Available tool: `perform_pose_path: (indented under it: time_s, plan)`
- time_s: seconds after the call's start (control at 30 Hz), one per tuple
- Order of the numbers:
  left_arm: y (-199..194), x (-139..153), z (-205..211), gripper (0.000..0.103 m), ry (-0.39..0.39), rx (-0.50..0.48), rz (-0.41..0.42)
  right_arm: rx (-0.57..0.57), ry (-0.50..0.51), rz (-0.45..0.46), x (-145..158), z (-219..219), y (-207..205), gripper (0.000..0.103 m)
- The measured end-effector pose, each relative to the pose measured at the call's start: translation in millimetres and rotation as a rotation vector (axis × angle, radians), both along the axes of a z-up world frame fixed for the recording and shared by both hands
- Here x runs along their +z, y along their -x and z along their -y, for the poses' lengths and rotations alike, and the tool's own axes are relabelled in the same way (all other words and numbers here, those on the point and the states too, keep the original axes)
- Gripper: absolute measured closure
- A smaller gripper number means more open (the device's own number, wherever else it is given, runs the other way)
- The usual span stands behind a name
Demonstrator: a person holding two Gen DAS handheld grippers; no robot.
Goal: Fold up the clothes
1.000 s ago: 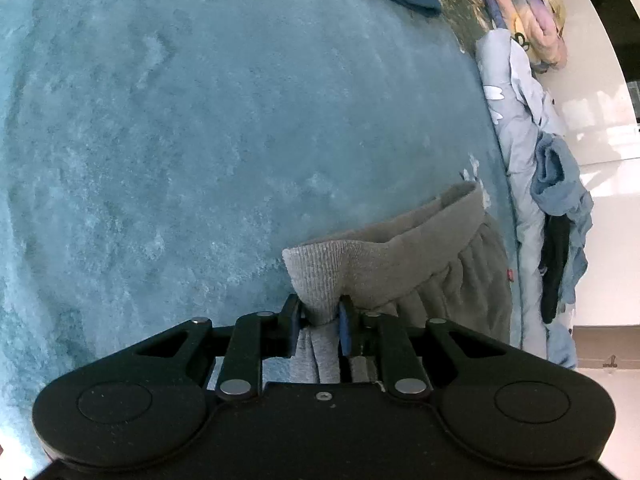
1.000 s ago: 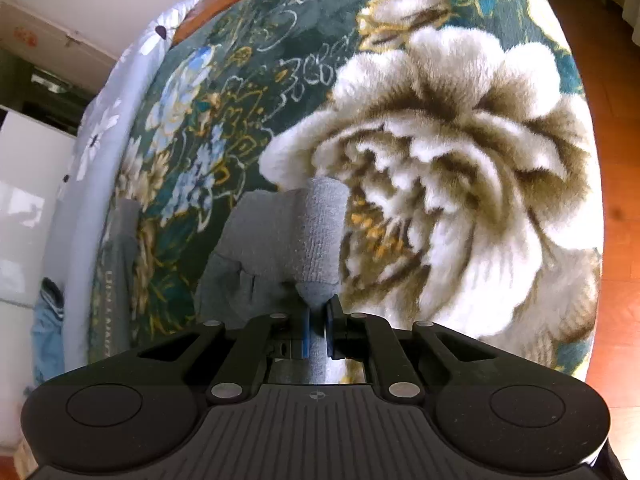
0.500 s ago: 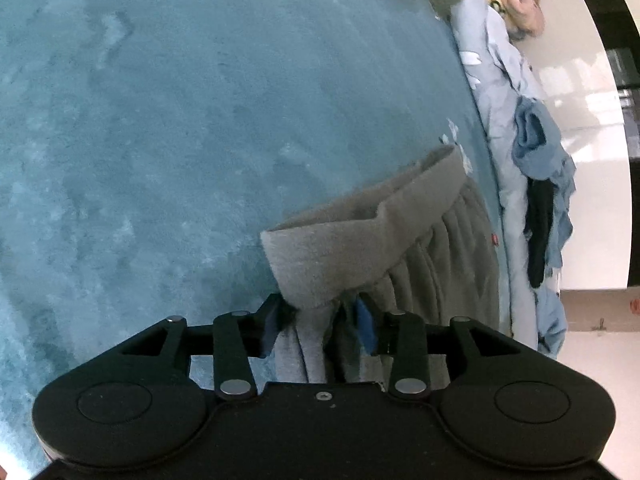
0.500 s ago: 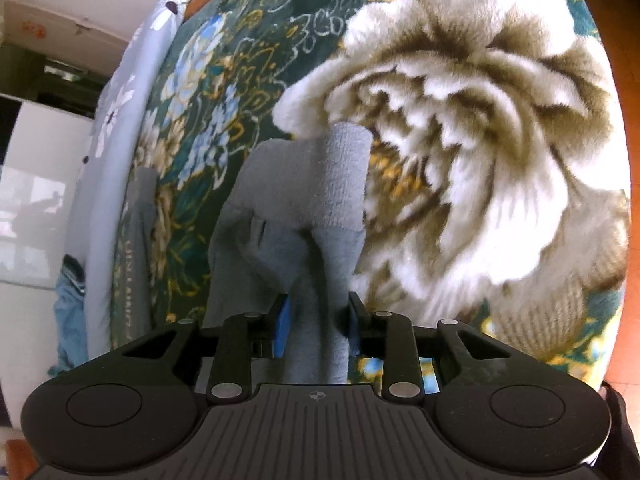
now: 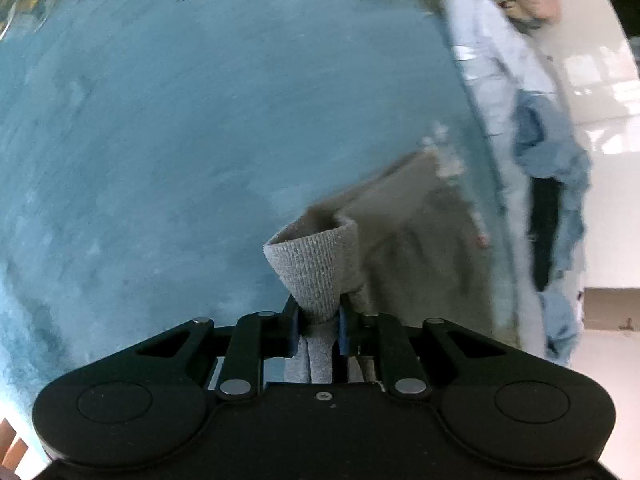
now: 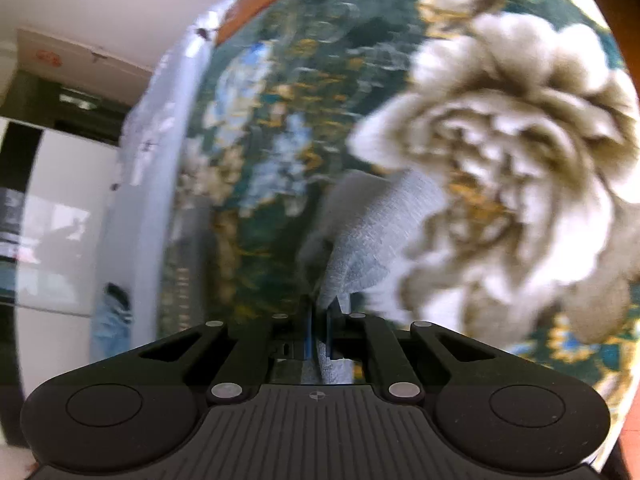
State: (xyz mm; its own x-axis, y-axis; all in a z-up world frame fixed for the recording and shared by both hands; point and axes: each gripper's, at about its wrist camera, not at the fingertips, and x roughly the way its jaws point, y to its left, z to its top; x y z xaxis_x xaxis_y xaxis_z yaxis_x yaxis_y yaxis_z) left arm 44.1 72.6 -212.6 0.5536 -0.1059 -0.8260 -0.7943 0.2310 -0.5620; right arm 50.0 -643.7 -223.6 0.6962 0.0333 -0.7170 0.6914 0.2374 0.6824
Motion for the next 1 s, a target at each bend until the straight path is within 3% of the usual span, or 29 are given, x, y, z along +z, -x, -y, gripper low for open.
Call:
perform_pose_path:
  time_s: [0.27,0.43,0.67,0.83,1.0]
  plan:
    - [-67,30,-18,0.088,0.051,0.032,0.081,0.111,-0.003,0.084,31,-3,-110,0.098]
    - [-116,12,-33,0.088,0.115,0.117,0.079,0.213,0.011,0.087,30,-19,-209,0.098]
    - [-156,-21,-48,0.087,0.139,0.224,0.06,0.323,0.055,0.006,8,-51,-328,0.098]
    - [-175,-51,-62,0.083,0.176,0.292,0.054,0.376,0.098,-0.089,-10,-58,-373,0.098]
    - [-177,-68,-66,0.072,0.207,0.339,0.071,0.412,0.08,-0.162,-38,-62,-386,0.097]
